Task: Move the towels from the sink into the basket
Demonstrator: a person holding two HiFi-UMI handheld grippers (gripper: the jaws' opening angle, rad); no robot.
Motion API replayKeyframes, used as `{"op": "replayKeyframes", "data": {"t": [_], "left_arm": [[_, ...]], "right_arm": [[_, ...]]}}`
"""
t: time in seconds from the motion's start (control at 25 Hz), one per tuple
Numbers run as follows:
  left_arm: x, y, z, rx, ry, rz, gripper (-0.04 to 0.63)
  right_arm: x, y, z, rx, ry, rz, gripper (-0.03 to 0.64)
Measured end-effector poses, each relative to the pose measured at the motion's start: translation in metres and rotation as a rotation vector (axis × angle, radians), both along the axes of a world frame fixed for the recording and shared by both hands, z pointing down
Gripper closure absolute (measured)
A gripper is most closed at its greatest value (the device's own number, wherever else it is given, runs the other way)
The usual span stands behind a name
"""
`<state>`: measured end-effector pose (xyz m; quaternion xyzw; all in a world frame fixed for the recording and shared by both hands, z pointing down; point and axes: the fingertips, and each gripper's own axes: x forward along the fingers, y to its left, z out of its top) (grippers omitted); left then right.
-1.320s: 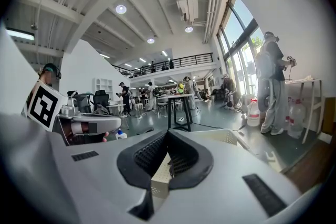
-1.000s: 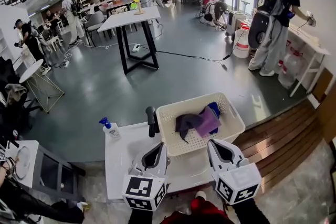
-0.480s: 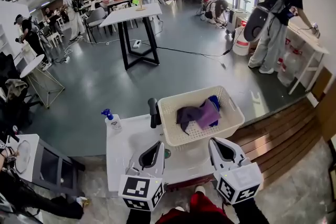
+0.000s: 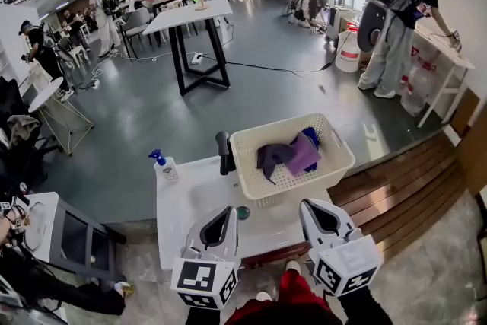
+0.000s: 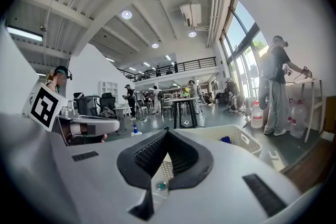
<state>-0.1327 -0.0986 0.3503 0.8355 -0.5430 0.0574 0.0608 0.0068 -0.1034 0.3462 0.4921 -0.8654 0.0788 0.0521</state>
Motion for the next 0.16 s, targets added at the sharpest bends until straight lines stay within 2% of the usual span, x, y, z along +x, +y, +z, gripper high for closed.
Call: {"op": "replayKeyframes", "data": {"t": [0.16], "left_arm": [[-0.0033,0.0085,0.0006,0.001,0.008,-0.007,0.592]], "right_arm": [[-0.0026,0.0078,0.0042,0.000,-0.006,-0.007,0.609]]}}
